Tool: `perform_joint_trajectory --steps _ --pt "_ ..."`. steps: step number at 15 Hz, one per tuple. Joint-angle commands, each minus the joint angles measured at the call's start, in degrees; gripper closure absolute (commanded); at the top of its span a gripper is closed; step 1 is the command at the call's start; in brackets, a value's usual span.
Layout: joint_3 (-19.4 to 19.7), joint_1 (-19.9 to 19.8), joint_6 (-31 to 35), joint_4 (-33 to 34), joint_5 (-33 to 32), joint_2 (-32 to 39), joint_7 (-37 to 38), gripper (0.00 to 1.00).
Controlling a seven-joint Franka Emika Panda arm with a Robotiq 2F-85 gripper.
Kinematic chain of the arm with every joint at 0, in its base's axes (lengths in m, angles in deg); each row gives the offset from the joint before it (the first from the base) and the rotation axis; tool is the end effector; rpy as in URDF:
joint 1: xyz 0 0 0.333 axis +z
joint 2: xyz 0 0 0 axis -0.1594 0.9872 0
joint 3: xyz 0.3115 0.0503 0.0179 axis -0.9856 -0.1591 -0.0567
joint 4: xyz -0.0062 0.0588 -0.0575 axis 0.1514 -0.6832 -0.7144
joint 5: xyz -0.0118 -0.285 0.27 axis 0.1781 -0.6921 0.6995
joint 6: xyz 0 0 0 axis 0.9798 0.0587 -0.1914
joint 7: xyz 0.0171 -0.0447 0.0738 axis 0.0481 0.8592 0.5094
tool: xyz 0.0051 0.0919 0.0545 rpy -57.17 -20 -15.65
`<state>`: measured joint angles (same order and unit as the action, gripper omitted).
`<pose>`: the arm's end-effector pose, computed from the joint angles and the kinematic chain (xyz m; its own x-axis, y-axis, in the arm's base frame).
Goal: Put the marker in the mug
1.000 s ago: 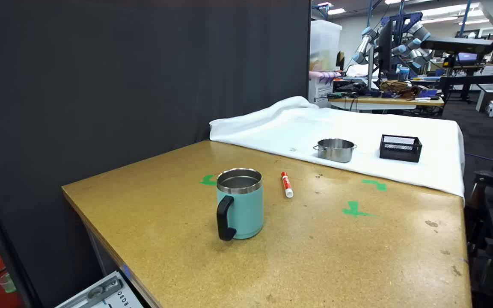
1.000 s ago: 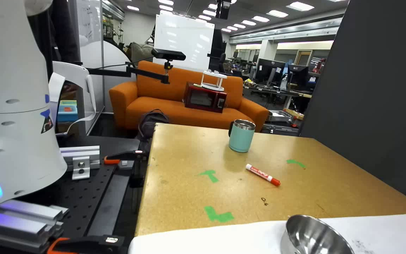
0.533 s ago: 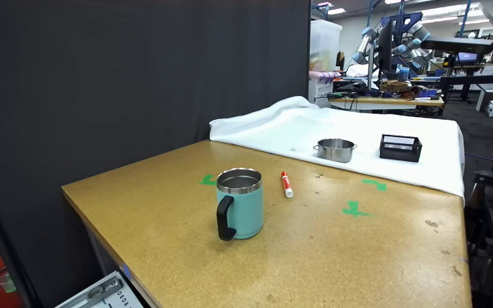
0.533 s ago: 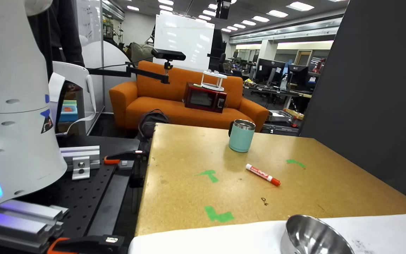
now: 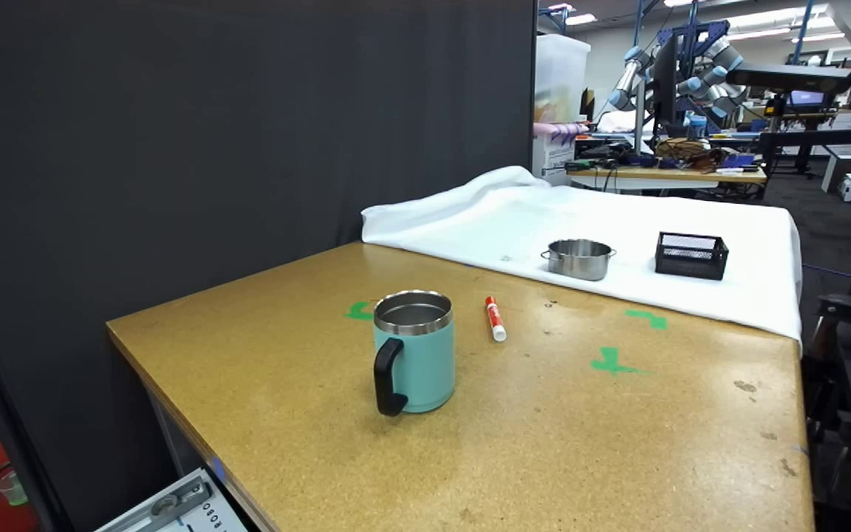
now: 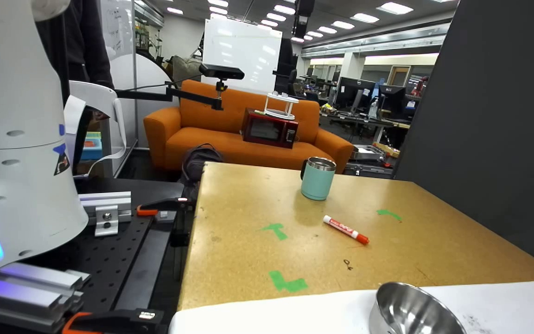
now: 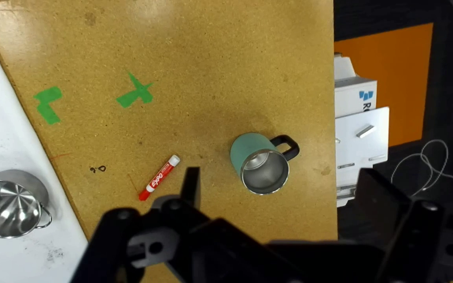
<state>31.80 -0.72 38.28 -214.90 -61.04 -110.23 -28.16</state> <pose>0.4025 0.1920 0.5196 0.9850 -0.1677 0.0415 -0.1574 -0.9701 -0.1850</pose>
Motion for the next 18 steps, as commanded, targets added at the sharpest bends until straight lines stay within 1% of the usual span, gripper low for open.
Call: perform_joint_trajectory --steps 1,4,6,8,9,11,14,18 --pt "-1.02 -2.58 8.78 -0.24 -0.4 4.6 8.13 0.0" --pt "-0.98 -4.4 18.36 -0.89 -4.17 9.09 15.91 0.0" --pt "-0.92 -5.89 23.51 -1.27 -9.56 12.65 22.98 0.0" --pt "-0.29 -7.26 25.69 -0.79 -16.81 16.57 31.03 0.0" --pt "0.48 -7.53 25.67 -0.08 -19.8 18.7 34.22 0.0" --pt "2.43 -7.29 25.27 1.33 -23.84 22.73 39.42 0.0" --pt "5.58 -5.92 24.66 3.89 -25.09 28.69 43.35 0.0" --pt "8.0 -4.69 24.62 7.93 -19.76 36.46 40.66 0.0"
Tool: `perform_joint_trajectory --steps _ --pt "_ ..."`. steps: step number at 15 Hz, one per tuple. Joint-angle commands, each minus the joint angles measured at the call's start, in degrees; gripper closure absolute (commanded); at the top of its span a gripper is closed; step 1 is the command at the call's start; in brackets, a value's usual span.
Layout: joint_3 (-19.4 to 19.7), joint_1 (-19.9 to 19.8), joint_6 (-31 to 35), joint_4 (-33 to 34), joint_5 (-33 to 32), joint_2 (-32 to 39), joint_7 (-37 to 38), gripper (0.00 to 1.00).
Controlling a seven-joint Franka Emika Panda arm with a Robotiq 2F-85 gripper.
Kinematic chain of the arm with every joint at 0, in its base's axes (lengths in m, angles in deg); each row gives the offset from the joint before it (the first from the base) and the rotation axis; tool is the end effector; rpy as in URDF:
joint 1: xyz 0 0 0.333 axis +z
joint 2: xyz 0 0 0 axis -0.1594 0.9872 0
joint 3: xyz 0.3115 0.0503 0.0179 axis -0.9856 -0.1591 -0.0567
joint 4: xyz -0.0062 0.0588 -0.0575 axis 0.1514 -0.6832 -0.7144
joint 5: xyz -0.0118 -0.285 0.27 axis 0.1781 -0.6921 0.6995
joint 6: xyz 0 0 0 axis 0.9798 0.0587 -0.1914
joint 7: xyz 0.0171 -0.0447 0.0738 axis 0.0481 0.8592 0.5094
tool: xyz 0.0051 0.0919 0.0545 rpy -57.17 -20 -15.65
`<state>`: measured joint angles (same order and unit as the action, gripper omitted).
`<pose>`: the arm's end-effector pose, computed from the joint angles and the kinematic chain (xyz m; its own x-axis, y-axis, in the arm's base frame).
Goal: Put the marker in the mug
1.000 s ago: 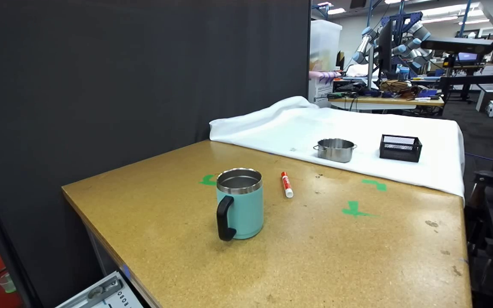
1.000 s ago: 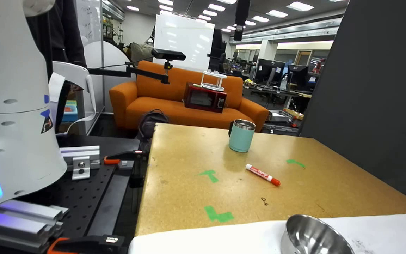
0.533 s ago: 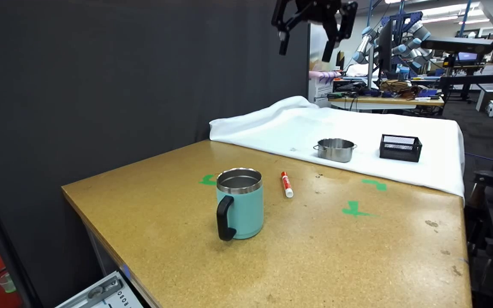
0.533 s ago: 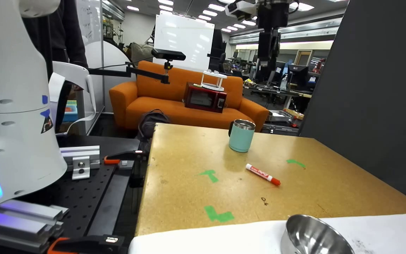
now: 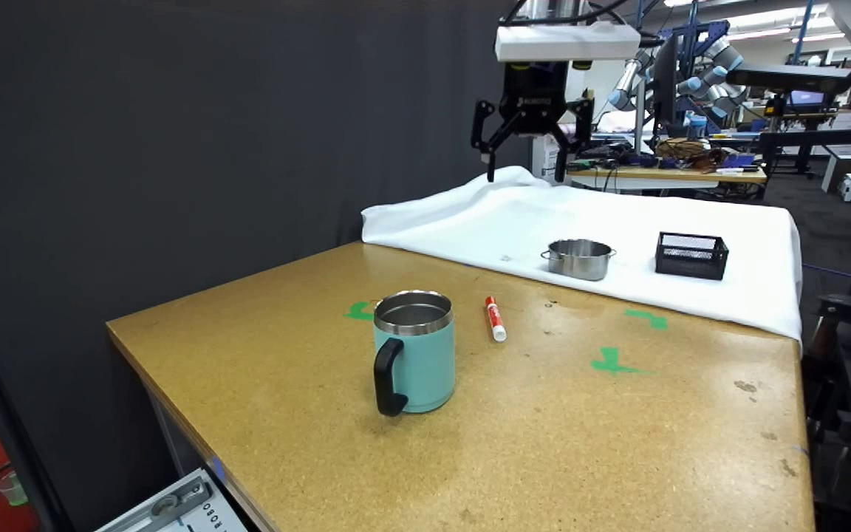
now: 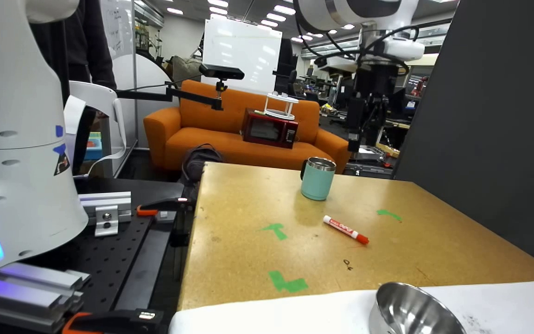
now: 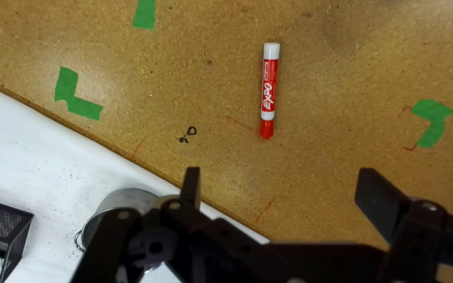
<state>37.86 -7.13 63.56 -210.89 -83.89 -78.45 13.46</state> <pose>0.5453 0.0942 0.3213 0.6172 -0.7795 0.1069 -0.7798 -0.6242 -0.0486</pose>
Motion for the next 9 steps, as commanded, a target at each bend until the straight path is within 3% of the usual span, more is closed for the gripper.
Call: perform_joint_trajectory --steps 1,9 --pt "2.31 1.78 -0.59 4.91 4.7 6.61 -1.93 0.0" --pt "2.01 1.45 6.06 7.66 17.53 16.83 -17.26 0.0"
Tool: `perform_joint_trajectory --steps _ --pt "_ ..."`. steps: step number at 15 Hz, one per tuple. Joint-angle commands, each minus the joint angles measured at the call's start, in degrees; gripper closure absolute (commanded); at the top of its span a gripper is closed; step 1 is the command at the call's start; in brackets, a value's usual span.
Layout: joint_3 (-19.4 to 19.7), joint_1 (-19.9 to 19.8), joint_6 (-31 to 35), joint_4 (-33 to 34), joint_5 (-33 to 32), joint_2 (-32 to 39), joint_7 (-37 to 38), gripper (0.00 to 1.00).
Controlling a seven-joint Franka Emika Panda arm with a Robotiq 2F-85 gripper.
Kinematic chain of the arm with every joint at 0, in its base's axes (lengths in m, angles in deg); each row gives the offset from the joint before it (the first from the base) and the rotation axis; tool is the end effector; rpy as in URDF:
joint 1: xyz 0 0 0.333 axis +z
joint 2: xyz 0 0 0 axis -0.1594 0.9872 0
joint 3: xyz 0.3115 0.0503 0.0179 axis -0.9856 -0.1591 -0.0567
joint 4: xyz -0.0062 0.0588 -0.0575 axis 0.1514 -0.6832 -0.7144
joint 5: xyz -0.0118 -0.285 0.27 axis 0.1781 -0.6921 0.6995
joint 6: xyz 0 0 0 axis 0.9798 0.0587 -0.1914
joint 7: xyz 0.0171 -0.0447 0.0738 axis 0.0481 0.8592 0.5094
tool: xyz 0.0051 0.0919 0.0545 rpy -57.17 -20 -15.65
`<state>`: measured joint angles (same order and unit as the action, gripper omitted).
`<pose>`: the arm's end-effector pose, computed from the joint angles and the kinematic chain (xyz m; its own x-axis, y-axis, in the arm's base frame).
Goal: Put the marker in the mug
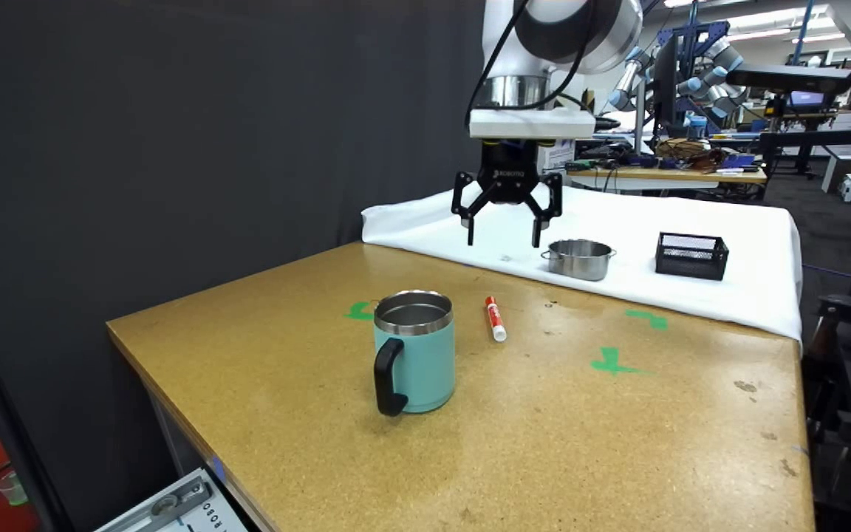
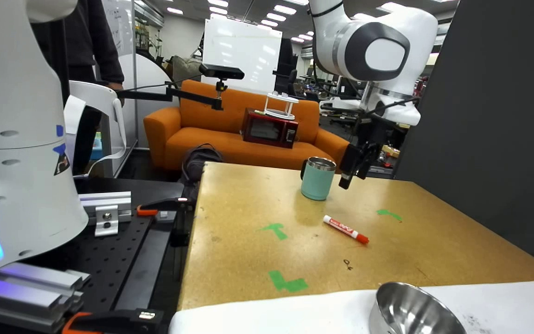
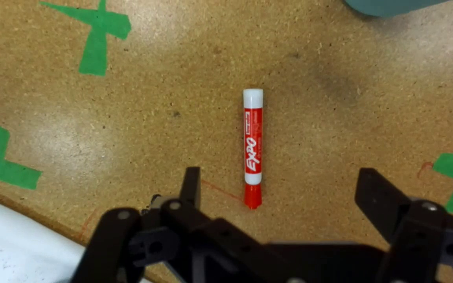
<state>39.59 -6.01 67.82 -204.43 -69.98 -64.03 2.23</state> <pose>0.5776 0.0926 0.2310 0.6172 -0.7834 -0.0733 -0.7867 -0.6130 -0.0734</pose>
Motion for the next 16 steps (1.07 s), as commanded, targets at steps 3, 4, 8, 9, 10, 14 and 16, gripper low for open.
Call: perform_joint_trajectory --steps 3,4,8,9,10,14,16 --pt "2.05 2.07 1.56 0.37 4.48 2.74 -7.09 0.0" --pt "2.02 2.03 1.73 0.51 5.17 3.29 -8.53 0.0" --pt "2.0 2.03 1.76 0.93 5.33 3.37 -9.29 0.0" --pt "2.0 2.04 1.76 0.94 5.33 3.37 -9.3 0.0" --pt "2.0 2.04 1.76 0.94 5.33 3.37 -9.3 0.0" --pt "4.63 4.52 3.52 1.22 3.83 5.58 -6.81 0.0" --pt "5.04 4.8 5.77 0.91 4.66 6.71 -7.34 0.0"
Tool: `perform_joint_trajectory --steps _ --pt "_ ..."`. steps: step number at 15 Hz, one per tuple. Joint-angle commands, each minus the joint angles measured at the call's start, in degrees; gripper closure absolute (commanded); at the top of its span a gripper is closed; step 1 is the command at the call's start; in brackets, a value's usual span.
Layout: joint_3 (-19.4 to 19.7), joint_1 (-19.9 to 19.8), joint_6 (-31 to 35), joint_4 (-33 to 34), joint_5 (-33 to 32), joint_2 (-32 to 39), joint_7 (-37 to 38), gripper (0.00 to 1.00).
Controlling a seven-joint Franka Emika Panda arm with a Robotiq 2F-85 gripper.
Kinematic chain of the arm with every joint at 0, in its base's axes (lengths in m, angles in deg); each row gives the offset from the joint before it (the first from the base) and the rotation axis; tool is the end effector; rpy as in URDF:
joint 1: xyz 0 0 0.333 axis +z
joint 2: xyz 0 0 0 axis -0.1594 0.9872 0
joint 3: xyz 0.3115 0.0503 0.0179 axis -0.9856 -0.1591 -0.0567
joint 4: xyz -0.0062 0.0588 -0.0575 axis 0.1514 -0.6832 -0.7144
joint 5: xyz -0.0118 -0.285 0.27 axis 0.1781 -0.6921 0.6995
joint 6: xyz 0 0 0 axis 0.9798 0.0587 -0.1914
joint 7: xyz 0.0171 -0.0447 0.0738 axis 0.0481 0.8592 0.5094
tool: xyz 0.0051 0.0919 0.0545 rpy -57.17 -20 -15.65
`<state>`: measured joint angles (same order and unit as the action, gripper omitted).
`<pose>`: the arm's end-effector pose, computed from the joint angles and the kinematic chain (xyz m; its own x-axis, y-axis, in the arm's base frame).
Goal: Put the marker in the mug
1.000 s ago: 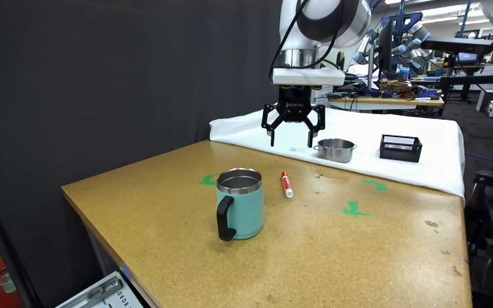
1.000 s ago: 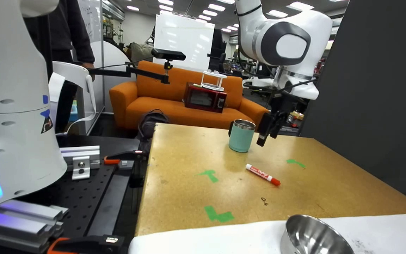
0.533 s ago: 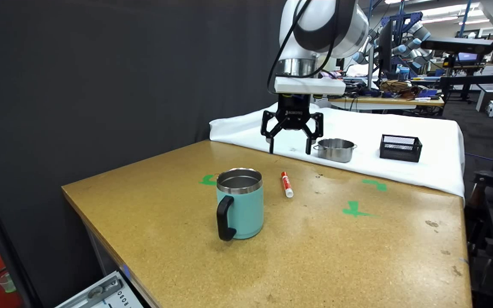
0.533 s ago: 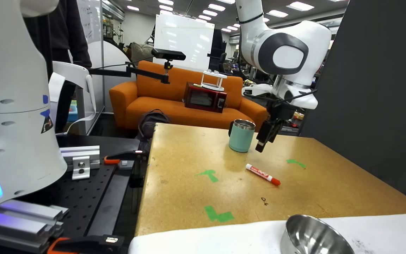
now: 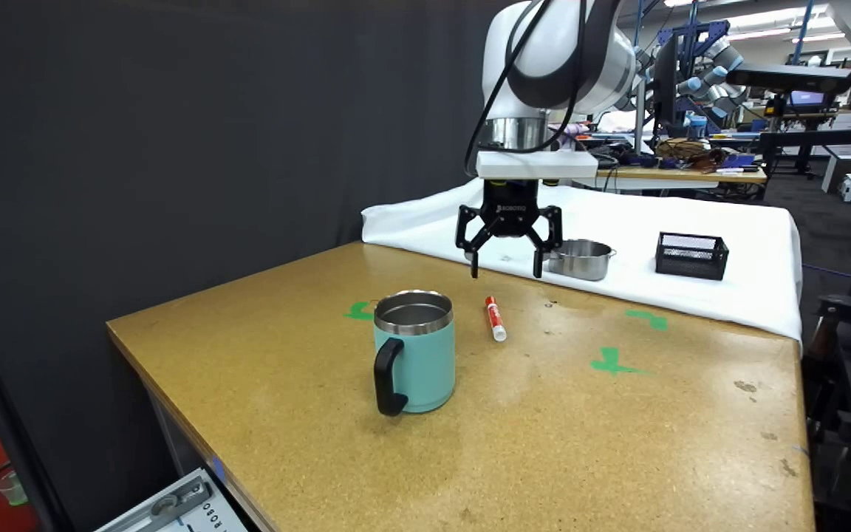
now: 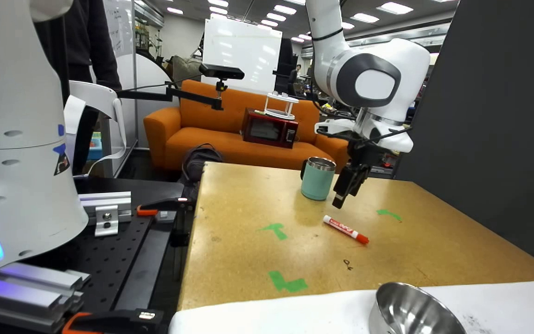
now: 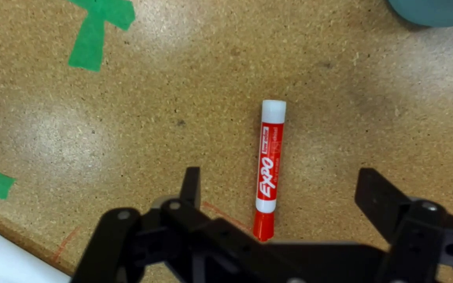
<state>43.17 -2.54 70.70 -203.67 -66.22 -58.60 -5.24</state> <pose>0.5760 0.0901 0.1839 0.6715 -0.7352 -0.0925 -0.7408 -0.6691 -0.0601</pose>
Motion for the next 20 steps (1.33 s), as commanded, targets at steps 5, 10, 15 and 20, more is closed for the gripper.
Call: perform_joint_trajectory --steps 5,10,15,20 --pt "2.16 1.75 13.2 0.53 2.41 5.71 0.08 0.0" --pt "5.68 4.45 17.5 3.18 2.32 10.78 3.11 0.0" --pt "9.44 7.95 16.41 6.27 1.42 13.95 7.06 0.42" --pt "11.59 10.1 14.69 7.21 0.85 14.06 10.31 0.77"
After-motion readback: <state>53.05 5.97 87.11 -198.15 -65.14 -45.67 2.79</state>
